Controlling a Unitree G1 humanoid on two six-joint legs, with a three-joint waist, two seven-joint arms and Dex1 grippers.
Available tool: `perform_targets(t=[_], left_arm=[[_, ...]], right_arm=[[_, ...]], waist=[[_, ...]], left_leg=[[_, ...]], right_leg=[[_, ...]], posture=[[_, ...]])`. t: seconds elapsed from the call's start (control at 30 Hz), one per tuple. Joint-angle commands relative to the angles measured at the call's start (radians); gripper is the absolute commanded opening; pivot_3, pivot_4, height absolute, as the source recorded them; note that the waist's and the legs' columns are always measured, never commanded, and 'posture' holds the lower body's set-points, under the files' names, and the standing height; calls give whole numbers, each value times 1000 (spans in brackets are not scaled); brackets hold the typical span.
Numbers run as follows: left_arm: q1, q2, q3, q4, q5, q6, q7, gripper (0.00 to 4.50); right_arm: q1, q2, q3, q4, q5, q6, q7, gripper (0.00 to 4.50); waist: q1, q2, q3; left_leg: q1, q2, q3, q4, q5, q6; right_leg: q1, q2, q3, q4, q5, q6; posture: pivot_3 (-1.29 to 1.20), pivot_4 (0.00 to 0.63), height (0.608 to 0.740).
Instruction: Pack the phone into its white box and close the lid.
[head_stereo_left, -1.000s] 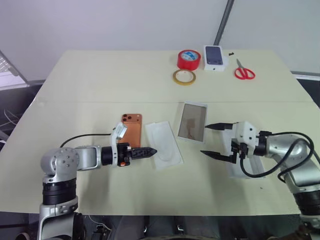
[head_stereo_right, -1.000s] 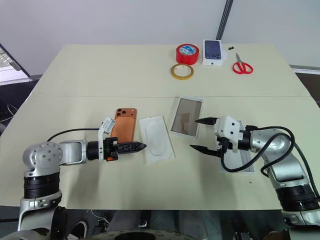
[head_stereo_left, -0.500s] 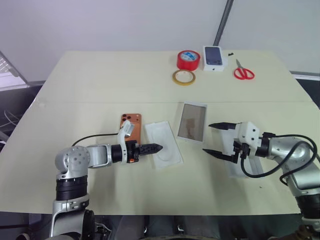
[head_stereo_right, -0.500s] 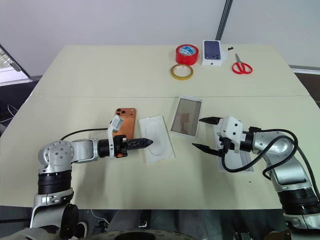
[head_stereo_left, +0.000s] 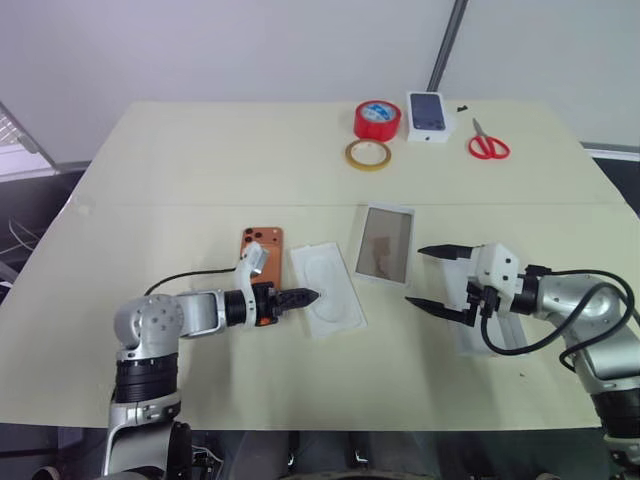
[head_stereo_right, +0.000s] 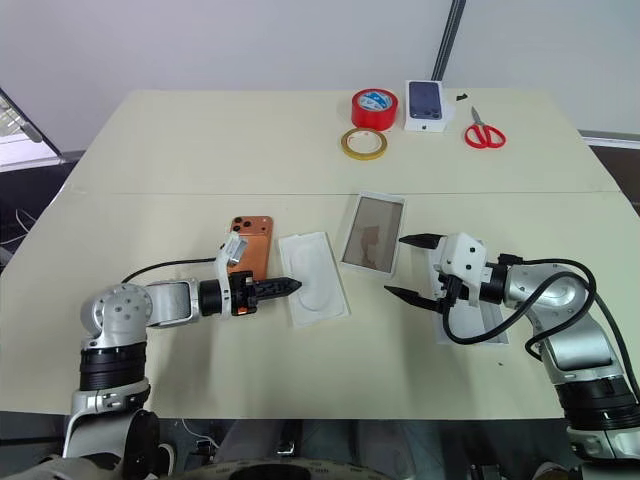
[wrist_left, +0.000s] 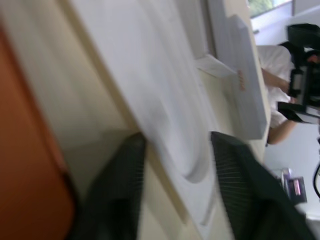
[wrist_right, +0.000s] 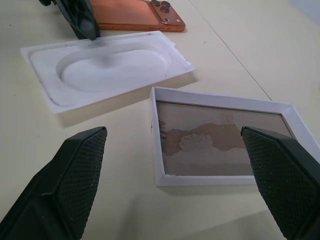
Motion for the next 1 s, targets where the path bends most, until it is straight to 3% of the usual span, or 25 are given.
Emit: perform_targets(t=[0.03, 0.17, 0.3, 0.53, 0.83, 0.93, 1.0], left_arm=[[12, -17, 22, 12, -2, 22, 31, 38], [-6, -58, 74, 33, -17, 39, 69, 38], [-80, -93, 227, 98, -77, 108, 100, 38], [-195, -24, 346, 160, -167, 138, 89, 38], [-207, 98, 240, 162, -91, 108, 75, 38], [-202, 125, 219, 139, -88, 61, 44, 0], [-214, 137, 228, 157, -105, 72, 27, 0]], right_arm=[[-22, 7, -12, -32, 0, -18, -5, 4500], [-44, 21, 0, -14, -11, -31, -10, 4500], [-72, 49, 37, -10, -29, -25, -12, 4500], [-150, 117, 152, 65, -123, -6, -40, 4500], [-262, 183, 263, 144, -204, 119, -56, 4500], [-272, 167, 258, 159, -185, 137, -16, 3701], [-273, 160, 252, 152, -174, 152, 1, 2771]], waist=[[0, 1, -1], [0, 1, -1], [-2, 0, 0], [-5, -4, 2], [-6, -4, 2], [-6, -4, 3], [-7, -4, 3]], left_leg=[[0, 0, 0, 0, 0, 0], [1, 0, 0, 0, 0, 0], [0, 0, 0, 0, 0, 0], [-1, 0, 0, 0, 3, -6], [-2, 0, 0, -1, 4, -8], [-2, 0, 0, -1, 4, -8], [-3, 0, 0, -1, 4, -8]], right_leg=[[0, 0, 0, 0, 0, 0], [1, 0, 0, 0, 0, 0], [0, 1, 0, 0, 0, 0], [-2, 1, 0, 1, 0, 0], [-4, 1, 0, 1, 0, 0], [-4, 1, 0, 1, 0, 0], [-4, 1, 0, 0, 0, 0]], posture=[[0, 150, 740], [0, 150, 740], [0, 150, 740], [0, 150, 740], [0, 150, 740], [0, 150, 740], [0, 150, 740]])
